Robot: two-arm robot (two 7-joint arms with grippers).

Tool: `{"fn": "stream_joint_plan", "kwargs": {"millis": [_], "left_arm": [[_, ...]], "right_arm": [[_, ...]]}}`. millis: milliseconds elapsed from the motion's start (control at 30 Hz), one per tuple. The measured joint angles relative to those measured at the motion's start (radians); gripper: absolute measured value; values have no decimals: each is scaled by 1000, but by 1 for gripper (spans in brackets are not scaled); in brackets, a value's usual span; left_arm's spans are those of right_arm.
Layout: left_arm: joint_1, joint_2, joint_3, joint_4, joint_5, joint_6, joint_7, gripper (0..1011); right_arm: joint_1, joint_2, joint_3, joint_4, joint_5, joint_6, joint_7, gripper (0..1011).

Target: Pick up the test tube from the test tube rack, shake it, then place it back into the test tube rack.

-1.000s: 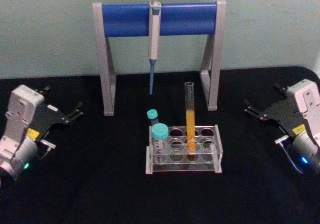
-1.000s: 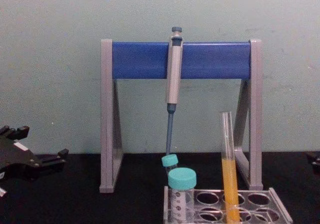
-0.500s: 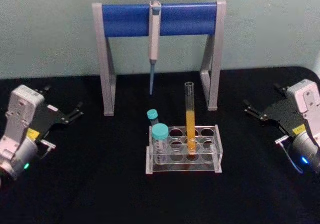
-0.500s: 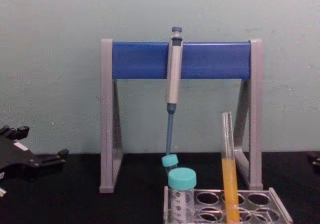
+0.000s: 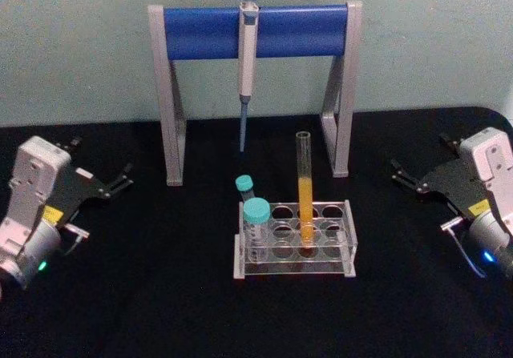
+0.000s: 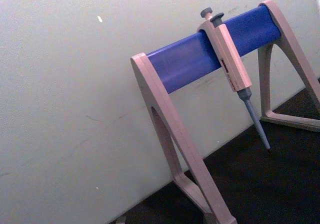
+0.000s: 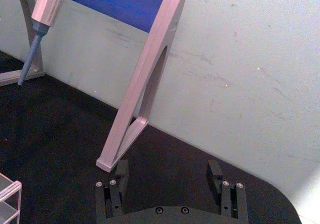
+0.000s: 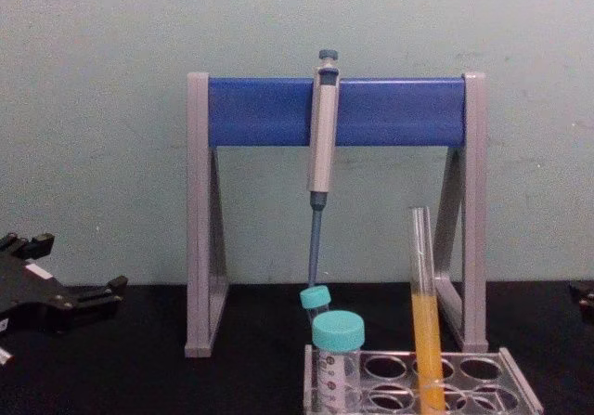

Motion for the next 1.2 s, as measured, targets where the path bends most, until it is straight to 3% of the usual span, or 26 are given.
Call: {"fn": "stream_joint_plan", "kwargs": {"millis": [300,567,800,1200], "left_arm": [[0,0,0,0,0,0,0,1001],[0,0,0,0,0,0,0,1001],[0,0,0,0,0,0,0,1001],[0,0,0,0,0,0,0,1001]], "right_arm": [[0,0,1,0,0,0,0,1000],[-33,7,30,-41,2,15,21,1000],[-78,24,65,-101,56,55,77,1000],[-138,47,125,-194,198,161,222,1000]]}}
